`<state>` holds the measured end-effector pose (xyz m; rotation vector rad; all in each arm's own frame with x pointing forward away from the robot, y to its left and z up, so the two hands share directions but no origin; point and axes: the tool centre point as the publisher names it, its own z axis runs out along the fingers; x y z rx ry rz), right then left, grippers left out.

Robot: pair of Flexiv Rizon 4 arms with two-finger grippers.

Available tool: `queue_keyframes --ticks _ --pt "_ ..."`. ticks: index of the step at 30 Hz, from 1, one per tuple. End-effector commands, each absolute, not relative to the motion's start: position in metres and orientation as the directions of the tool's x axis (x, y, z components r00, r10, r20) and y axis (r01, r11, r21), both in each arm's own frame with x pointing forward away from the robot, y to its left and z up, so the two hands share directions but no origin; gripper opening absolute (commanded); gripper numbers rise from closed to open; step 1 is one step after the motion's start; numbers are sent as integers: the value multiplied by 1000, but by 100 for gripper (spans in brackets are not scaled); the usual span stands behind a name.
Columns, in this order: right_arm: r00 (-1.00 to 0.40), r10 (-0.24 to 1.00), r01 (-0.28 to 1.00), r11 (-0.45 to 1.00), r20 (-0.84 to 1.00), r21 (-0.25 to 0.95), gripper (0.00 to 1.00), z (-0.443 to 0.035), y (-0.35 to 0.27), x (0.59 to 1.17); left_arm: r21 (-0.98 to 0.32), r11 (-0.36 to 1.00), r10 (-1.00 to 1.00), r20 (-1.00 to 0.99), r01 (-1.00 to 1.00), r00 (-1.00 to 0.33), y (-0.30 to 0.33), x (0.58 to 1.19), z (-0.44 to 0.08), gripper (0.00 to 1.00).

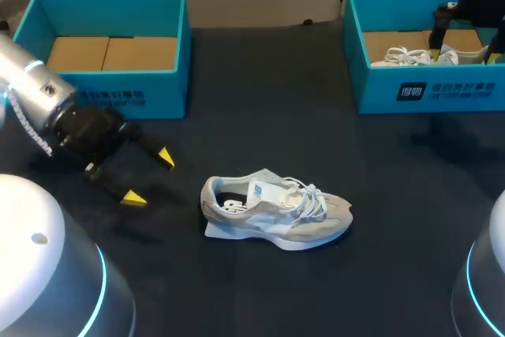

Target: Take the shoe out of the shoebox, open the shoe tongue, remove and reinsert the insole, then place the shoe into the shoebox

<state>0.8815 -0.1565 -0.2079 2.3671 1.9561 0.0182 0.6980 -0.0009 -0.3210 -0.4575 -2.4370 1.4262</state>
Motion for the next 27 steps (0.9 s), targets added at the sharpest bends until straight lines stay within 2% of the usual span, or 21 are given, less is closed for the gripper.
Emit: queue_keyframes --ticks 1,12,18,27 --pt "190 981 980 -187 -35 64 100 -208 -157 881 -884 457 371 92 96 -924 -1 695 -328 100" --pt "190 981 980 -187 -35 64 100 -208 -157 881 -884 457 371 92 96 -924 -1 695 -328 100" --pt "190 981 980 -187 -35 64 100 -208 -157 881 -898 438 267 164 -32 -950 -6 697 -345 100" --pt "190 981 980 -187 -35 64 100 -208 -157 881 -906 423 213 127 -26 -969 -19 695 -358 100"
